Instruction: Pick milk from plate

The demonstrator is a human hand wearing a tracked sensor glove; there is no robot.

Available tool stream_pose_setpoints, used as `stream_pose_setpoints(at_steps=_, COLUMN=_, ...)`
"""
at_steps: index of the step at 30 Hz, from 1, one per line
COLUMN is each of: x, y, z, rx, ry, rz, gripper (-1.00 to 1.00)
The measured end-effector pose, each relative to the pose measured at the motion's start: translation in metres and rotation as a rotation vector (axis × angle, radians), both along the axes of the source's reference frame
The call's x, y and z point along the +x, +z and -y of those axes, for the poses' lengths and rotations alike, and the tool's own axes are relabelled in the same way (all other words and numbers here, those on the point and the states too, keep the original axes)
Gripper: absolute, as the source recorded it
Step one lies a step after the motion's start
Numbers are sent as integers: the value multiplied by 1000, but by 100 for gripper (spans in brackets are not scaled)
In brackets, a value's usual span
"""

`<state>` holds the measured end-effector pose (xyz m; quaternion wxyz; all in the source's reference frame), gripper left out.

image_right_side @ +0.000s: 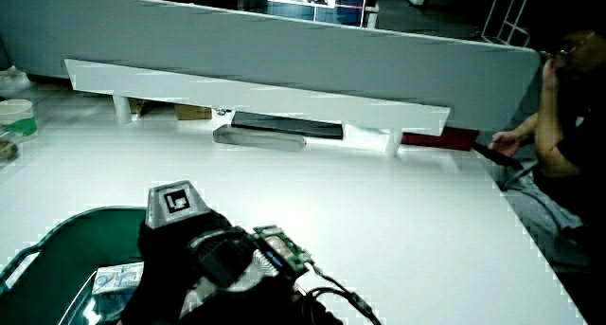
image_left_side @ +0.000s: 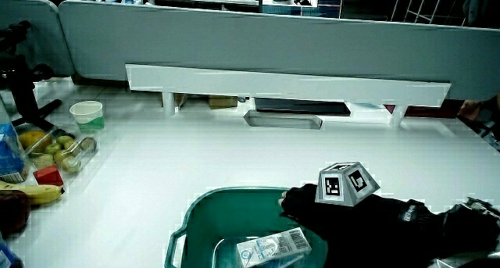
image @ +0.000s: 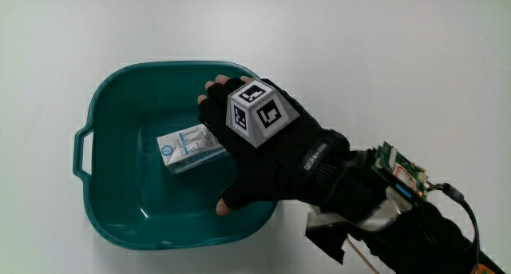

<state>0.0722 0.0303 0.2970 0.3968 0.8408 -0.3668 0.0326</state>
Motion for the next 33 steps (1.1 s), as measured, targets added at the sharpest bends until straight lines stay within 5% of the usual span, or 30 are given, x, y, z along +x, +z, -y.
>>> stream_pose_setpoints(at_steps=8, x=-15, y=3, z=14, rx=75, ry=-3, rz=-21, gripper=0)
stream_pose_setpoints(at_steps=13, x=-25, y=3, z=26, rx=37, ry=0, rz=-22, gripper=0)
stream_pose_setpoints(at_steps=19, x=-36, y=13, z=37, rx=75, ry=23, rz=-45, gripper=0)
stream_pose_setpoints(at_steps=20, x=-39, y=16, z=39, rx=35, ry=11, rz=-26, gripper=0)
stream_pose_setpoints(at_steps=22, x=-44, y=23, z=45, rx=112, ry=56, rz=-90, gripper=0)
stream_pose_setpoints(at_steps=28, x=-66, y=36, z=56, rx=18, ry=22, rz=-117, gripper=0)
stream_pose_setpoints(at_steps=33, x=-79, y=39, z=64, rx=15, ry=-1, rz=-104, gripper=0)
